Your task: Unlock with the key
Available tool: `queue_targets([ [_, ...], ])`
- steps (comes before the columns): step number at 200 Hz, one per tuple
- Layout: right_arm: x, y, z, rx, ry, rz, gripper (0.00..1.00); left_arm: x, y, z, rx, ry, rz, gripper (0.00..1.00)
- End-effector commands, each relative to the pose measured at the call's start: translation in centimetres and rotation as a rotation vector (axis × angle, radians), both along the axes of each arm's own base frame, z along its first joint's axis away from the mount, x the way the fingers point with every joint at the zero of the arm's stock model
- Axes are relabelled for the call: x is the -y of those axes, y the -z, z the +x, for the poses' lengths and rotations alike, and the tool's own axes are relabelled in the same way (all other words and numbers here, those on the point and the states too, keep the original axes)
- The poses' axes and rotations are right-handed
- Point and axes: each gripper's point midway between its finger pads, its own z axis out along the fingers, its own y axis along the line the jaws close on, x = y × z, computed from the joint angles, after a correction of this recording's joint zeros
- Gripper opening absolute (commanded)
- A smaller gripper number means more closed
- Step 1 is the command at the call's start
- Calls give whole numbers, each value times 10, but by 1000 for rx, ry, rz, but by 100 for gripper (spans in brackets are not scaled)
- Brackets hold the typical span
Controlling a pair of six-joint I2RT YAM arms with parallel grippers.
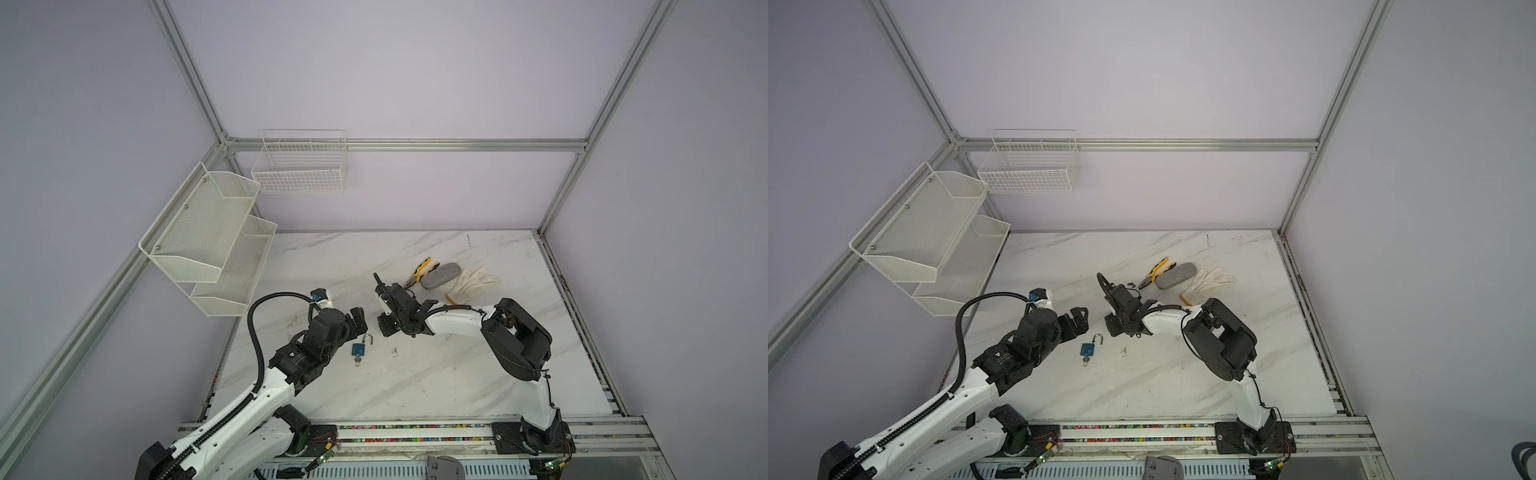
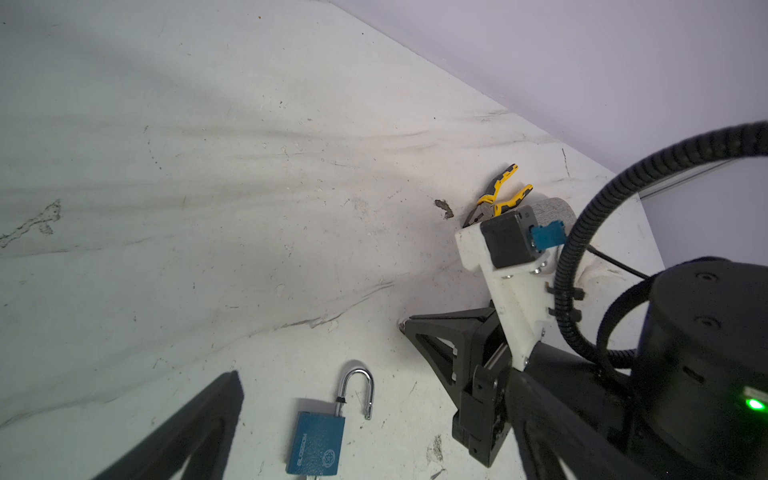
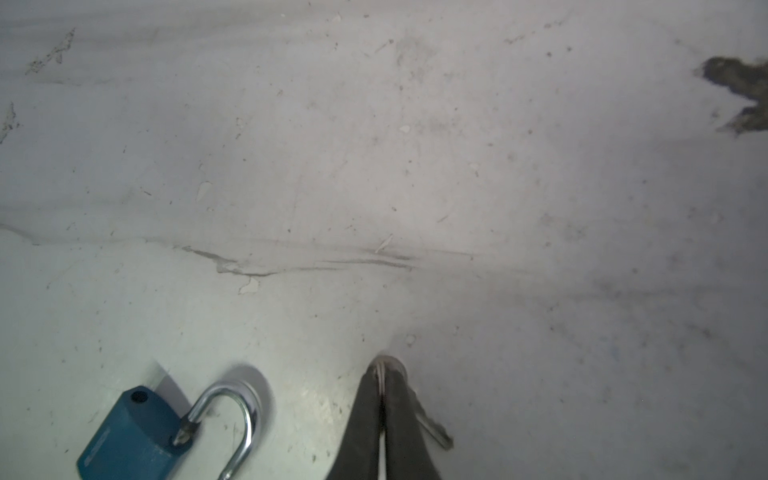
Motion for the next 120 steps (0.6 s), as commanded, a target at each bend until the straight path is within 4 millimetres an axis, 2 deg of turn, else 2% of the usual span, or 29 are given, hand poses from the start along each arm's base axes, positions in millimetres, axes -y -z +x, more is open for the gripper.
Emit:
queue_targets([
  [1,-5,-37,0,42,0,54,4,-1,5,-2,11,-6,-37,100],
  [28,1,-64,-2,63,17,103,2,-1,-2,-1,29,-8,-48,100],
  [120,37,-164,-16,98,51,310,0,6,-48,2,137,36,-121,100],
])
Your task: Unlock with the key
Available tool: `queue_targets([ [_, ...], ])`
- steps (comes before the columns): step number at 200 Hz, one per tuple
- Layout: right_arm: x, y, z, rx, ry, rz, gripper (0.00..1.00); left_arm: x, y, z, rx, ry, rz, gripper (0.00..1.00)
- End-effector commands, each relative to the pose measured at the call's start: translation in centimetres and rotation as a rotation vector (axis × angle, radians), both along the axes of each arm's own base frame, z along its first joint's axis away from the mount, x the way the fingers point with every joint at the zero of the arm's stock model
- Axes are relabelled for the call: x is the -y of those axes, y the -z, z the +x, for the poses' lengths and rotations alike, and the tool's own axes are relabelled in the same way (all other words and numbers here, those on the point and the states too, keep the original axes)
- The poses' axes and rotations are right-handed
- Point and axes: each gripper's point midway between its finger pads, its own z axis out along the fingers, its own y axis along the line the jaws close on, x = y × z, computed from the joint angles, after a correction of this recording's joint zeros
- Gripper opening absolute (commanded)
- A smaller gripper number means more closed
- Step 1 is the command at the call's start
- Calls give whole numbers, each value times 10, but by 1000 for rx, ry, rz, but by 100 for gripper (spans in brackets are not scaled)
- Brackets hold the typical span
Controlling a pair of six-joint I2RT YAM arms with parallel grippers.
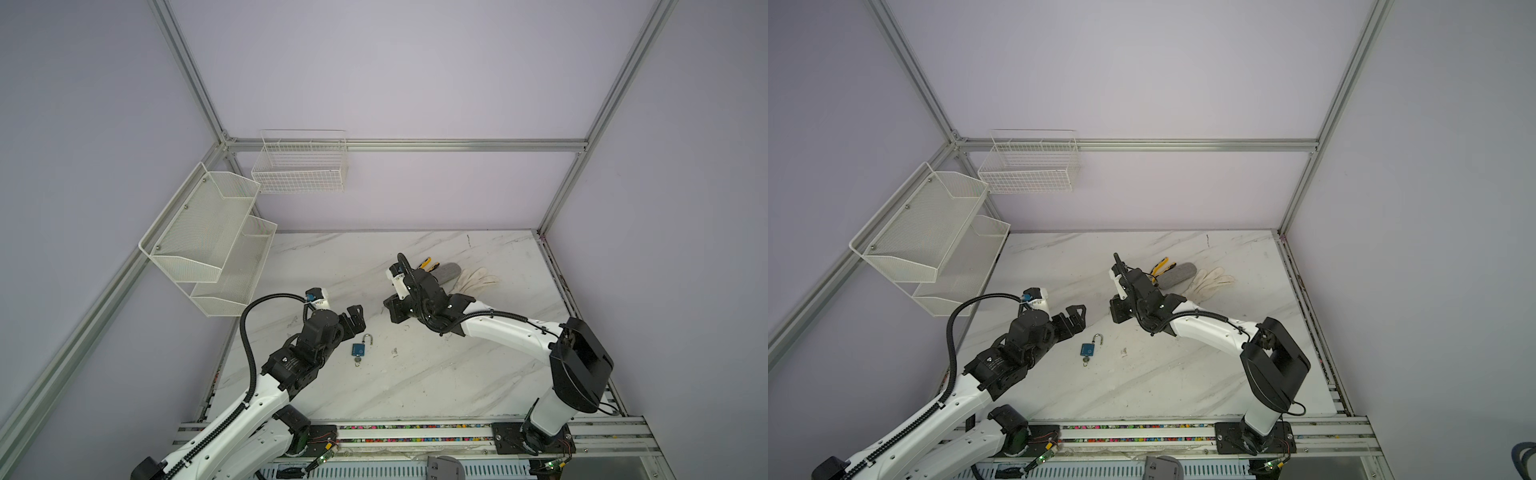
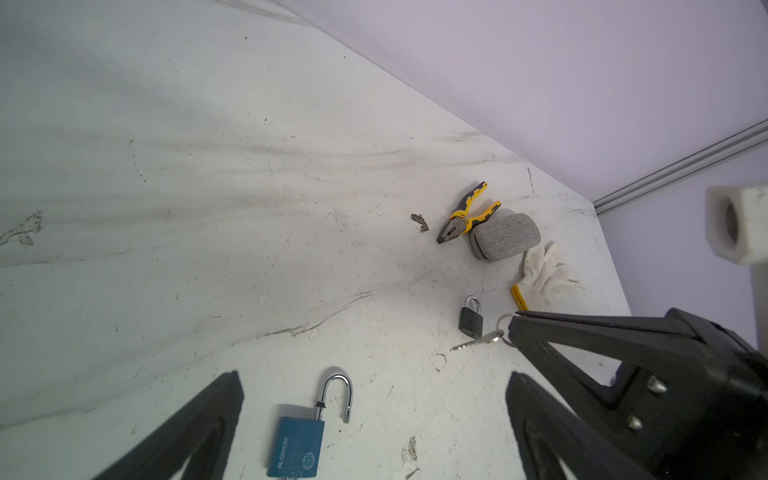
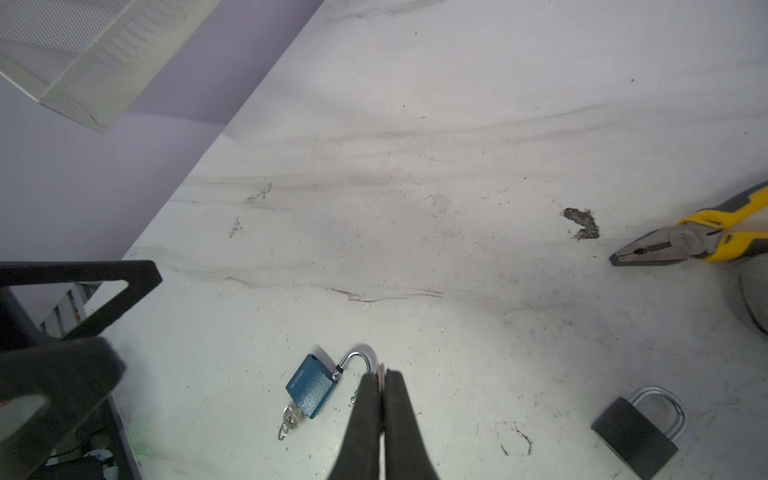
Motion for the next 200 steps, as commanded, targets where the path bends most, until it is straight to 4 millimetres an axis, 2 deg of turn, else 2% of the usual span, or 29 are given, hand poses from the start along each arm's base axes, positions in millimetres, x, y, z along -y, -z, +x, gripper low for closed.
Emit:
queue_targets([
  [1,12,-21,-4,-19,11,48,0,6,-28,5,82,22,-55,100],
  [34,23,-46,-9,2,19,78,0,15,-43,3,111,59,-131,100],
  [72,29,-61,-14,10,29,99,0,23,-57,1,140,90,-217,100],
  [130,34,-67,-14,26,41,107,0,40,-69,0,122,105,-434,99],
  [177,24,-76,-18,35,18,178,0,57,-87,10,119,94,-715,98],
  [200,18,-82,-21,41,22,227,0,65,-91,17,94,91,-775,98],
])
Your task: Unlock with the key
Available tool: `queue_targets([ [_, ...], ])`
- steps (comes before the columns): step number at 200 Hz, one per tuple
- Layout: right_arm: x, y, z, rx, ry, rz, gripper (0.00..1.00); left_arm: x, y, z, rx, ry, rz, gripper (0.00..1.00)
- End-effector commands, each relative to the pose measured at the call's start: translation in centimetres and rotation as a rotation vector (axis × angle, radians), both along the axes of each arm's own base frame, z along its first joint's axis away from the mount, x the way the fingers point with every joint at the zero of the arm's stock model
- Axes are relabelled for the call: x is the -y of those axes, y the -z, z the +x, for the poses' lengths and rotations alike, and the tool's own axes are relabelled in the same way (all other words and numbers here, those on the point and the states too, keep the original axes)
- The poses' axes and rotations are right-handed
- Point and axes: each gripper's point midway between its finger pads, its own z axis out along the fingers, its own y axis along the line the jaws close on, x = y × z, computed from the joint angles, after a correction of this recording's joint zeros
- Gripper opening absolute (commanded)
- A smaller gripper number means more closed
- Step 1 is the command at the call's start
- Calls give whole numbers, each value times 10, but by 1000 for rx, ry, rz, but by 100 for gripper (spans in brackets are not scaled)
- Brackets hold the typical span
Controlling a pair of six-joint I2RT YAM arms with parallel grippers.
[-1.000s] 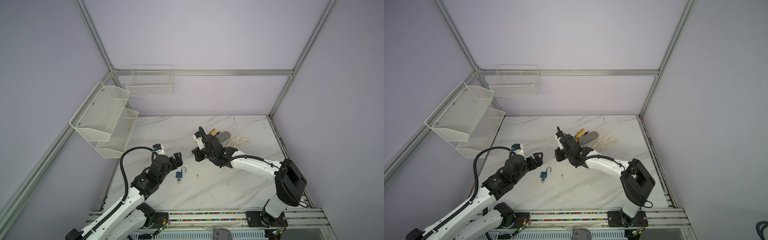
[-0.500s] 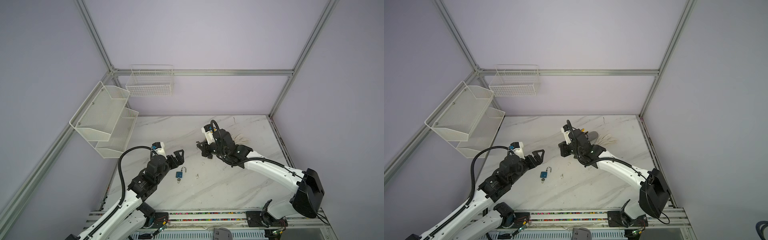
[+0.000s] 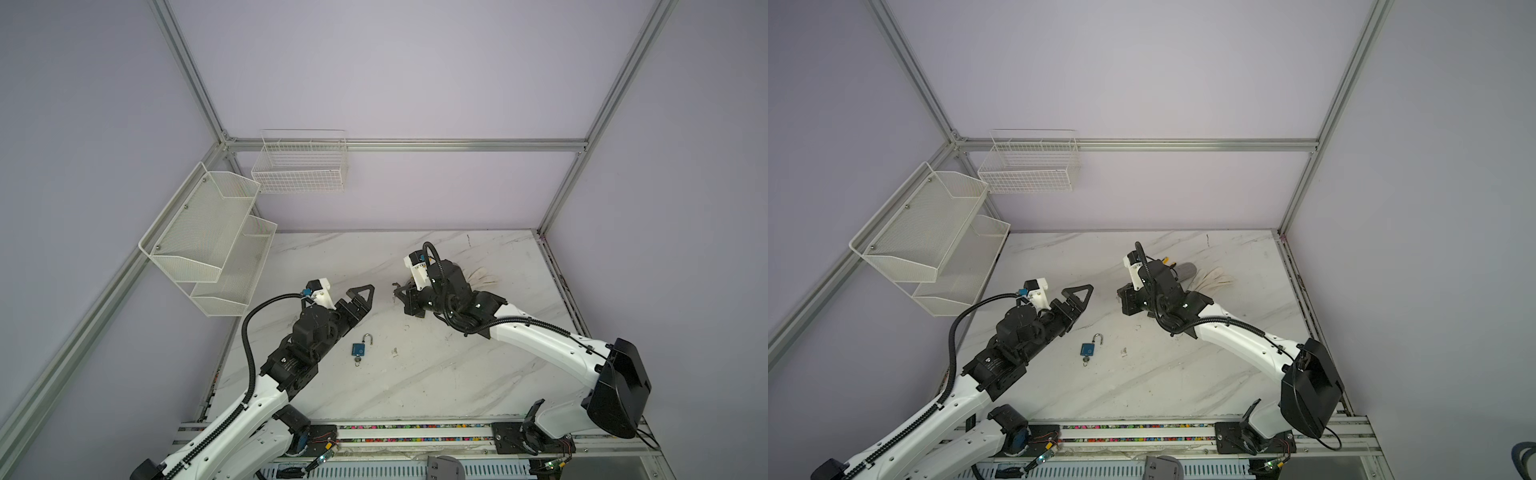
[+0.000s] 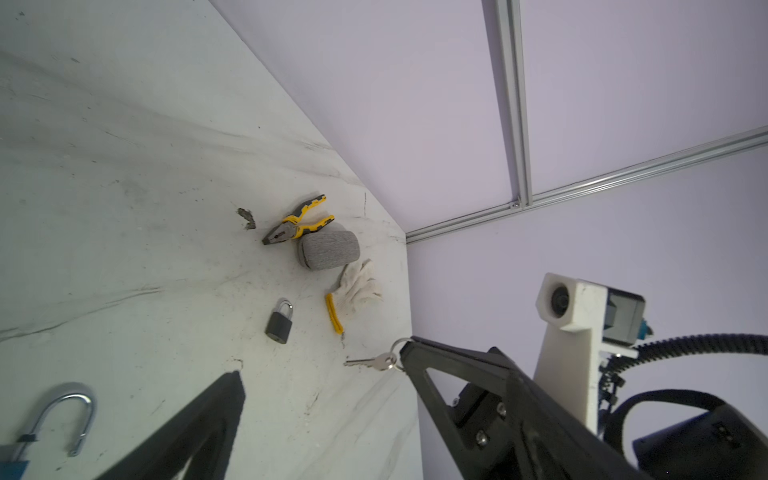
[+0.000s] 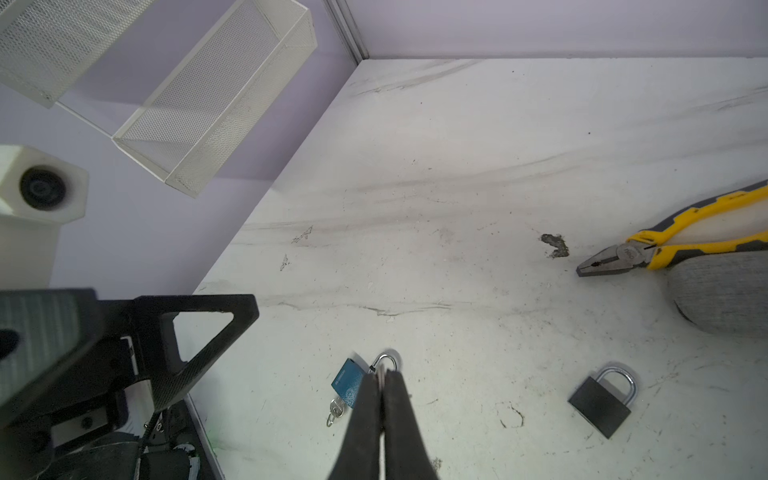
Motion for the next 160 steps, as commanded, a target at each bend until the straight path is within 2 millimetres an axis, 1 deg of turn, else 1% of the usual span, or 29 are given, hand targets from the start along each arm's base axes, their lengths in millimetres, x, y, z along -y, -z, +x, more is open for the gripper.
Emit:
queue_targets([
  [1,-7,-24,-6,32,0,98,0,12,-20,7,9,19,-166,98],
  [23,-14,-36,-9,43,4,167,0,20,-24,14,-12,30,-209,99],
  [51,-22,-44,-11,50,10,223,0,32,-23,21,-45,48,-285,100],
  [66,-27,-48,-13,56,6,248,0,36,-26,23,-46,50,-332,100],
  [90,-34,-49,-15,53,0,281,0,35,-28,26,-51,25,-390,100],
  [121,-43,-50,-19,42,-12,320,0,31,-36,25,-33,-2,-433,100],
  [135,-45,-54,-21,50,-13,333,0,32,-39,24,-33,1,-449,100],
  [160,-47,-63,-22,69,-18,357,0,35,-37,23,-51,6,-480,100],
])
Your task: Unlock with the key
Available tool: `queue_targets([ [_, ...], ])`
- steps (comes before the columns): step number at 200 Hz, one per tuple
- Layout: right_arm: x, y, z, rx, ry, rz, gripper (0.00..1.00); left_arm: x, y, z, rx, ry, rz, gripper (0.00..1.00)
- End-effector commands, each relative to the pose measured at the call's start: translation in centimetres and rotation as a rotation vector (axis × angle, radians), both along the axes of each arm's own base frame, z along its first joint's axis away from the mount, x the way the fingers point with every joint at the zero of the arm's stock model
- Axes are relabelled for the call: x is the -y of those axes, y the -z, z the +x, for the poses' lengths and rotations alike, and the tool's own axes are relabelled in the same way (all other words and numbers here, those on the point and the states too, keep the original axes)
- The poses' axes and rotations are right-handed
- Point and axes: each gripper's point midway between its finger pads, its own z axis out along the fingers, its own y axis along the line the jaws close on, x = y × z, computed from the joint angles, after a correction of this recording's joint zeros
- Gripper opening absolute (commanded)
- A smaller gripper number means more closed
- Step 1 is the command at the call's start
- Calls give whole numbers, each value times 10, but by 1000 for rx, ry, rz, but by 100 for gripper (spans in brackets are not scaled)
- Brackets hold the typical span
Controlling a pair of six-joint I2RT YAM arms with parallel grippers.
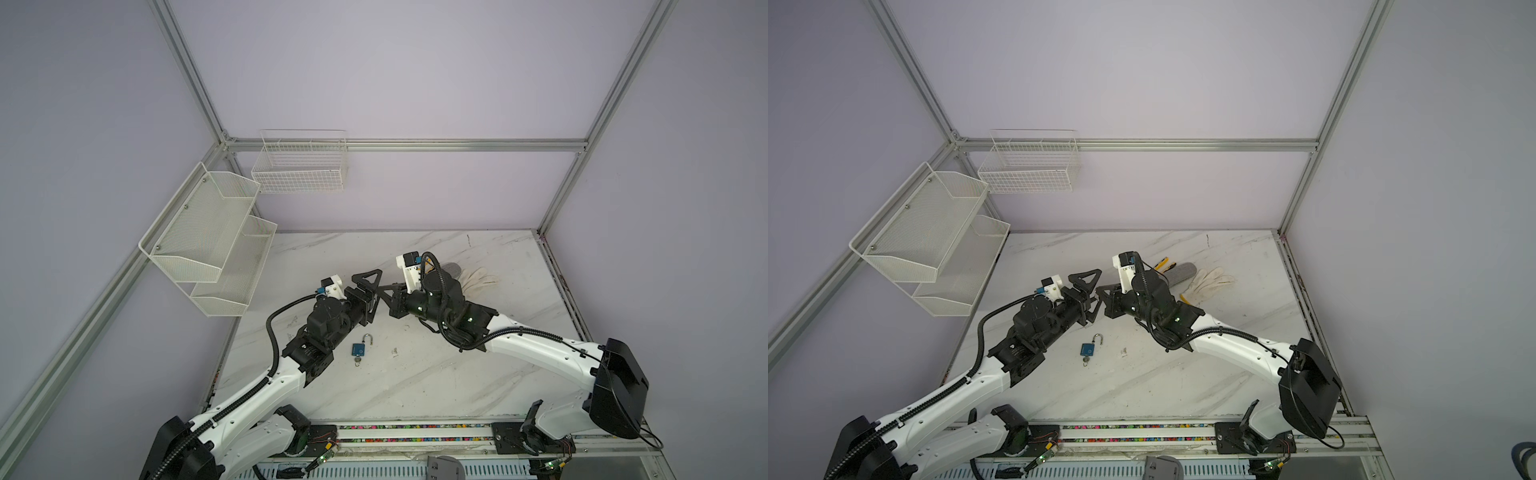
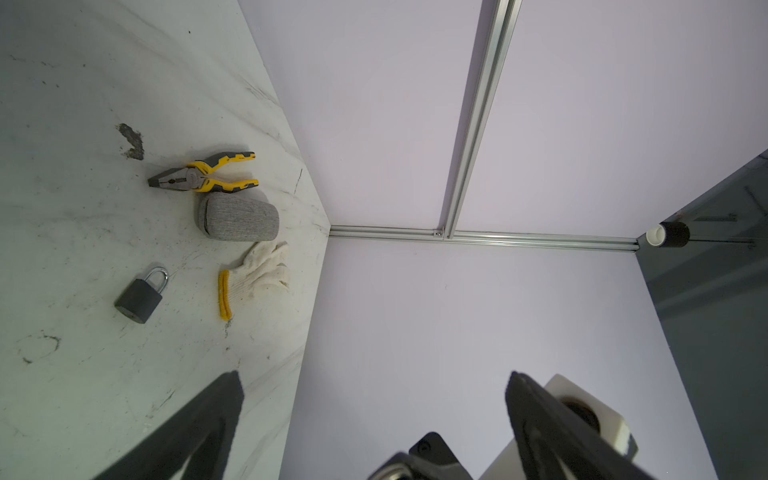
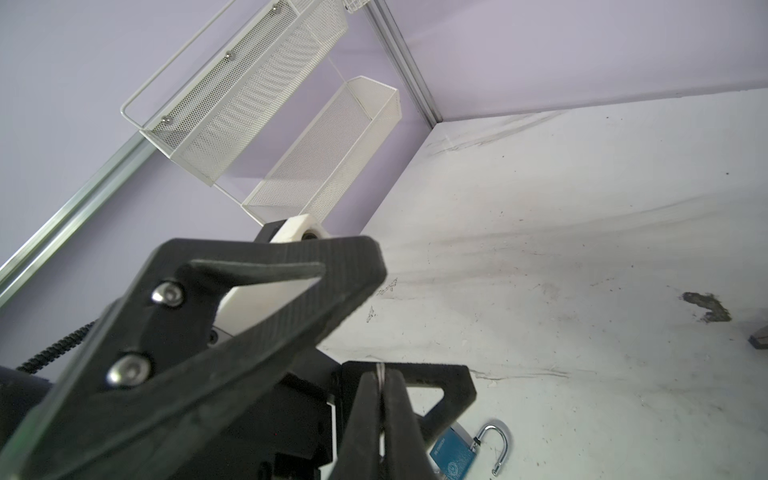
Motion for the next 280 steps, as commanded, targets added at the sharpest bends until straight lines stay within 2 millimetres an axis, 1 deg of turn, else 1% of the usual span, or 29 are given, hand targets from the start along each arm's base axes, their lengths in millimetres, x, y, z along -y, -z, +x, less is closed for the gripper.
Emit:
queue_targets([
  [1,-4,-18,0,30,8,69,0,0,-25,-2,48,-8,-92,100],
  [15,-8,-17,-1,30,2,66,0,-1,-27,-2,51,-12,-96,100],
  [37,-10,-6,0,16,-2,40,0,-5,-27,-3,57,-32,-98,100],
  [58,-3,-2,0,20,14,15,0,-8,-23,-3,49,-45,-103,97],
  [90,10,-1,0,34,52,-19,0,-12,-20,-4,53,-61,-111,86],
  [113,17,-7,-1,49,71,-16,0,-13,-17,-3,47,-67,-101,76],
  [131,20,-5,1,54,87,-33,0,-12,-16,-3,44,-62,-103,71],
  [144,25,-8,2,64,106,-33,0,-12,-13,-3,37,-62,-106,67],
  [177,27,-7,2,65,112,-37,0,-11,-13,-3,36,-59,-107,53],
  [211,28,-7,4,77,127,-50,0,-9,-10,-1,27,-55,-101,46],
  [213,32,-17,2,88,129,-30,0,-9,-9,-1,26,-55,-100,46],
  [219,34,-23,1,98,130,-16,0,-9,-9,-1,26,-54,-99,45],
  [247,33,-33,-1,141,113,-14,0,-5,-11,0,27,-42,-98,45],
  [280,31,-38,-4,193,80,-33,0,-2,-13,2,28,-34,-95,42],
])
